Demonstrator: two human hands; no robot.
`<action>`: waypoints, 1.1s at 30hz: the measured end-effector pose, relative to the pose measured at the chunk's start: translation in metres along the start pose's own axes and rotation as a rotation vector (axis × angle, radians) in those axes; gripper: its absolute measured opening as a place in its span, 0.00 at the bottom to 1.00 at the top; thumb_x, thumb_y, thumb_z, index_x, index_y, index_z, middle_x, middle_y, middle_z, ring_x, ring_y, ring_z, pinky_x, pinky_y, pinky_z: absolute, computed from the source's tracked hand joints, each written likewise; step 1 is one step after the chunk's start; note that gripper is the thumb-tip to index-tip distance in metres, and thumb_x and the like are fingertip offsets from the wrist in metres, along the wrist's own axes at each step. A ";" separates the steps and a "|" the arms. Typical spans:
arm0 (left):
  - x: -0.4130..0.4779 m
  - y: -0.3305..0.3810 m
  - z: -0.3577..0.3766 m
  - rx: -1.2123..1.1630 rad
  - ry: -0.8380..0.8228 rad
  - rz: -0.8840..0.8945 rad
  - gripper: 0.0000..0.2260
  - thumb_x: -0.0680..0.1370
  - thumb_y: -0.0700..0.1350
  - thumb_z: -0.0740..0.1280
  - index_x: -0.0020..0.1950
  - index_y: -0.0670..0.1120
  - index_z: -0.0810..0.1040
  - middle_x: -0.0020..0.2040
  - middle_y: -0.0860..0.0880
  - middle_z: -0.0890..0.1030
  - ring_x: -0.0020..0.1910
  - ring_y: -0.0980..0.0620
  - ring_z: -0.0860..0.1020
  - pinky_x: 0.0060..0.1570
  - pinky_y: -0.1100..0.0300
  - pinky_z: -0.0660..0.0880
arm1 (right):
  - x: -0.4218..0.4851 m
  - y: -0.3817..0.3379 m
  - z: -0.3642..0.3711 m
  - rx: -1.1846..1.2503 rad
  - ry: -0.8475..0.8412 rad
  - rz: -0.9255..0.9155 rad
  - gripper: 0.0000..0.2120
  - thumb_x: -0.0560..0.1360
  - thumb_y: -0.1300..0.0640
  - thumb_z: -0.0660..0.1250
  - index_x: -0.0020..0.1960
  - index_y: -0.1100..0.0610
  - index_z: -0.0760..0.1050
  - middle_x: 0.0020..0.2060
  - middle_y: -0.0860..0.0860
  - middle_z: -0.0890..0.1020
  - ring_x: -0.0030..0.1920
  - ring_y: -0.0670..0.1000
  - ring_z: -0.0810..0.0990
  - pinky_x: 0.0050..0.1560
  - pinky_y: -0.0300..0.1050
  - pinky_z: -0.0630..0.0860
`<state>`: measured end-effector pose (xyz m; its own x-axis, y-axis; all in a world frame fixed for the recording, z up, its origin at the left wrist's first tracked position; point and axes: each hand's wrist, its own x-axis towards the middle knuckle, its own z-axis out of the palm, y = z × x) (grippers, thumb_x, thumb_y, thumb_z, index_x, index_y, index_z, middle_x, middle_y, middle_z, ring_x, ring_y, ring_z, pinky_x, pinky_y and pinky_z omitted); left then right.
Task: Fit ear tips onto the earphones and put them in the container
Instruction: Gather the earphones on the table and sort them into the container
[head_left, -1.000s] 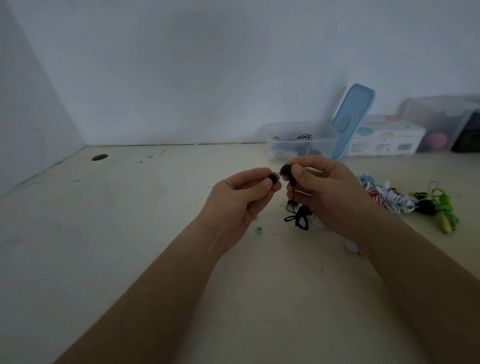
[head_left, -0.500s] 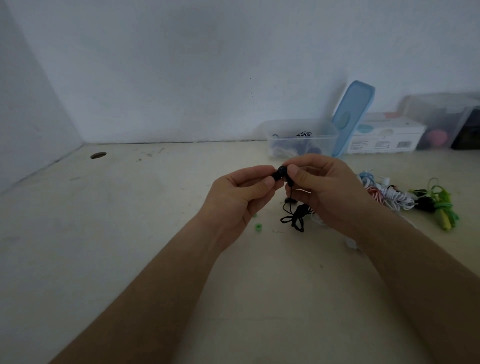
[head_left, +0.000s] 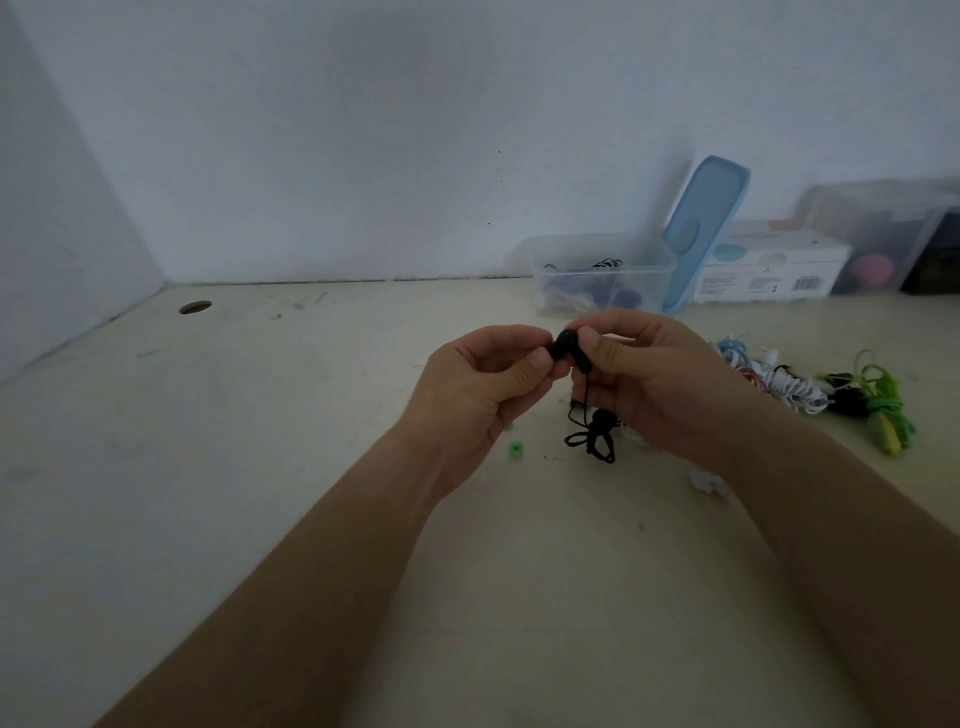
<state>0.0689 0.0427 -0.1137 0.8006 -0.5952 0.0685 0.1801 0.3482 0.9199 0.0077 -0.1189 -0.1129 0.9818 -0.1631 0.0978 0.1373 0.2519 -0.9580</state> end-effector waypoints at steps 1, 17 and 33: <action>0.000 -0.001 0.000 0.005 -0.006 0.007 0.08 0.75 0.30 0.66 0.47 0.41 0.81 0.43 0.43 0.85 0.42 0.51 0.85 0.43 0.65 0.80 | 0.000 0.000 0.000 0.005 -0.001 0.006 0.06 0.70 0.60 0.68 0.46 0.60 0.81 0.39 0.60 0.82 0.37 0.52 0.80 0.40 0.42 0.80; 0.002 -0.004 0.001 -0.037 0.010 0.038 0.08 0.71 0.33 0.68 0.46 0.41 0.83 0.43 0.43 0.86 0.41 0.52 0.85 0.43 0.66 0.80 | -0.001 0.003 0.004 0.038 -0.005 -0.019 0.05 0.70 0.60 0.68 0.45 0.59 0.80 0.35 0.56 0.82 0.34 0.50 0.80 0.39 0.41 0.80; 0.000 0.000 0.002 -0.097 0.025 0.019 0.09 0.76 0.29 0.65 0.50 0.38 0.82 0.42 0.43 0.86 0.40 0.53 0.84 0.42 0.67 0.80 | -0.002 0.006 0.011 0.060 0.057 -0.047 0.09 0.71 0.58 0.67 0.49 0.60 0.79 0.36 0.55 0.82 0.37 0.50 0.80 0.39 0.41 0.79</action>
<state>0.0679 0.0408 -0.1130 0.8182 -0.5700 0.0752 0.2182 0.4288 0.8766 0.0083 -0.1065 -0.1154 0.9653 -0.2297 0.1246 0.1919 0.2994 -0.9346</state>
